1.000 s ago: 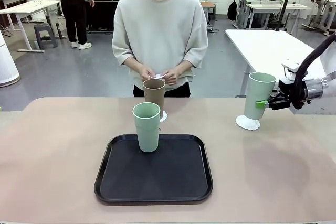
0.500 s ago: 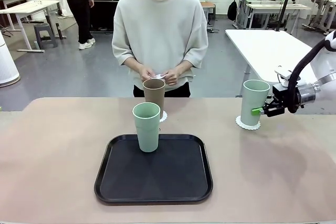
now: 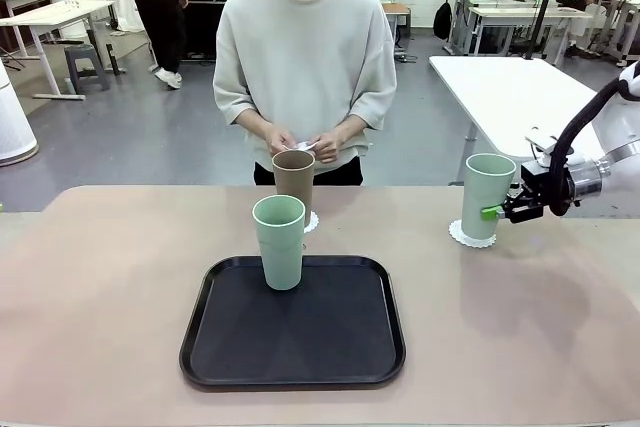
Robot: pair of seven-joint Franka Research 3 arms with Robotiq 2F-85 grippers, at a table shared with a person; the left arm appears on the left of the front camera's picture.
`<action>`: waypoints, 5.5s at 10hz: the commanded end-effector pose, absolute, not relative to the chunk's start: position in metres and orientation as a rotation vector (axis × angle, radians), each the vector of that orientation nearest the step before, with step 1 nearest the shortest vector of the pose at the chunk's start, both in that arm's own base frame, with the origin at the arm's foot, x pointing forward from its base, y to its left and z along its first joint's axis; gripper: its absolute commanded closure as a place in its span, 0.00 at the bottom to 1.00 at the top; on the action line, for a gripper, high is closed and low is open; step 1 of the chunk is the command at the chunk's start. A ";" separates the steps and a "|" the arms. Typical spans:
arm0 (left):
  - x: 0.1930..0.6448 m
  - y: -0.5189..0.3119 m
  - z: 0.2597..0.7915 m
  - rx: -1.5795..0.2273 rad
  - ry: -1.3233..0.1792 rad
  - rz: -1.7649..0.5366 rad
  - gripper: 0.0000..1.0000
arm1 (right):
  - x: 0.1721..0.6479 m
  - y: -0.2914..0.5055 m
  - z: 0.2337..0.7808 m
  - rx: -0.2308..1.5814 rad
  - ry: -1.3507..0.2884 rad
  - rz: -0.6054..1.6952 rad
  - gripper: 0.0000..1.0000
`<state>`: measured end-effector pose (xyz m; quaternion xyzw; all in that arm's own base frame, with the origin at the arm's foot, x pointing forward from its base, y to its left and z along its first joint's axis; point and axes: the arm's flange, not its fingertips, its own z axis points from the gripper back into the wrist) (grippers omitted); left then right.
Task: Place coasters on the table and set cups on them.
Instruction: Take one Reusable plastic cup from the Flat Tray and place it on a coaster set by the human.
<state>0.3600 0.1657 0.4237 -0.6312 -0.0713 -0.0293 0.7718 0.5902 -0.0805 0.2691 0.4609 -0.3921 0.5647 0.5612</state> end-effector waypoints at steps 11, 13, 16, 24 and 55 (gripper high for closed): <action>0.359 0.167 0.426 -1.367 -0.157 -0.058 0.00 | 0.610 -0.086 0.260 1.153 -0.975 1.308 0.16; 0.359 0.167 0.426 -1.367 -0.157 -0.058 0.00 | 0.611 -0.086 0.259 1.158 -0.966 1.305 0.16; 0.359 0.167 0.426 -1.367 -0.157 -0.058 0.00 | 0.613 -0.086 0.257 1.166 -0.964 1.299 0.16; 0.359 0.167 0.426 -1.367 -0.157 -0.058 0.00 | 0.617 -0.087 0.251 1.189 -0.952 1.276 0.16; 0.359 0.167 0.426 -1.367 -0.157 -0.058 0.00 | 0.604 -0.126 0.260 0.983 -0.630 1.276 0.00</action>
